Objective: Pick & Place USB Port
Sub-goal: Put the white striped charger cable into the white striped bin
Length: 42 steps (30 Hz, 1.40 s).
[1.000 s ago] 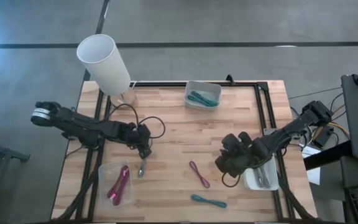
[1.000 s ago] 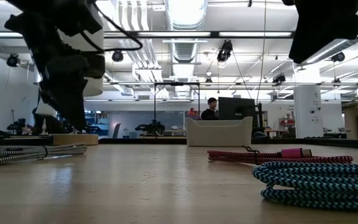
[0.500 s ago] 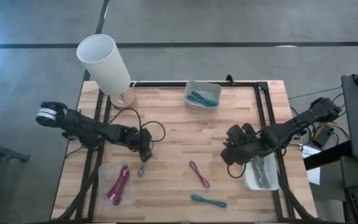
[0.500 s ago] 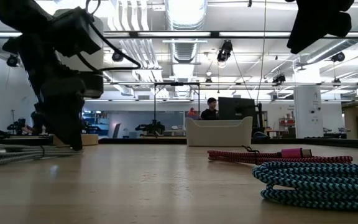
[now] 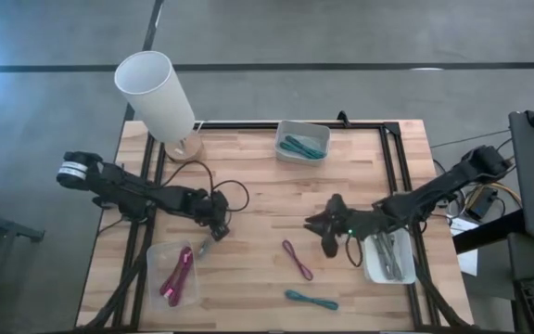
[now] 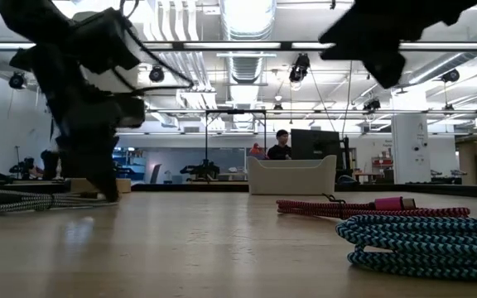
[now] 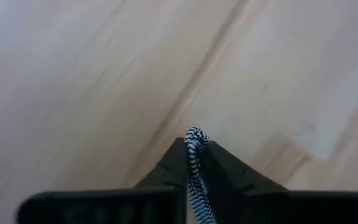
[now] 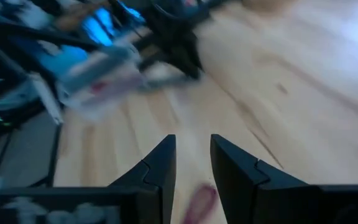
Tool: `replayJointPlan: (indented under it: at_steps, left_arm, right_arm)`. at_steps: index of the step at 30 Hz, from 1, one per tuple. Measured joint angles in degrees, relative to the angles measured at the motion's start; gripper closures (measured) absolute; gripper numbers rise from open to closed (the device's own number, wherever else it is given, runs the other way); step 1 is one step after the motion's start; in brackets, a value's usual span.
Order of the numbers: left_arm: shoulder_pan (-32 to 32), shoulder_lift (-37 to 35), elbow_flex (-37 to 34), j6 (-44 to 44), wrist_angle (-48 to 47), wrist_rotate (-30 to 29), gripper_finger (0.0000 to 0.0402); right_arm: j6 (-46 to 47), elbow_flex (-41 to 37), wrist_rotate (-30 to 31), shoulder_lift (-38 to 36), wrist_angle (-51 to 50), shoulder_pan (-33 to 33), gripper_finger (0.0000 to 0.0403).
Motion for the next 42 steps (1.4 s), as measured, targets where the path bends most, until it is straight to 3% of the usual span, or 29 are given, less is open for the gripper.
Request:
replayJointPlan:
  at_steps: [2, 5, 17, 30, 33, 37, 42]
  left_arm:
    - [-0.02, -0.22, 1.43, 1.97, 0.99, 0.11, 0.0390]
    - [-0.02, -0.27, 4.67, 6.80, 5.22, 0.13, 0.0391]
    - [-0.02, -0.39, 19.57, 34.23, 15.40, -0.13, 0.0389]
    - [-0.17, -0.42, 20.67, 40.42, 26.61, -0.11, 0.0391]
    - [-0.24, -0.34, 20.67, 42.95, 29.47, 0.60, 0.0391]
    - [-0.37, -0.33, 20.65, 45.33, 33.43, 4.54, 0.0391]
    - [-0.50, -0.33, 20.30, 46.54, 34.63, 5.03, 0.0391]
  right_arm:
    - [-5.46, -1.58, -0.23, 1.29, 7.01, -0.62, 0.0307]
    - [-9.39, -2.03, -0.39, 3.15, 9.89, -2.00, 0.0307]
    - [-9.67, -0.50, -1.70, 11.13, 9.74, -6.42, 0.0307]
    - [-22.86, 10.08, -4.03, 17.72, 9.71, -7.04, 0.0307]
    - [-23.25, 11.82, -8.43, 18.05, 9.79, -8.03, 0.0307]
    - [-23.08, 13.41, -8.74, 18.44, 9.49, -9.19, 0.0307]
    - [-23.28, 14.25, -8.74, 18.35, 9.65, -10.47, 0.0307]
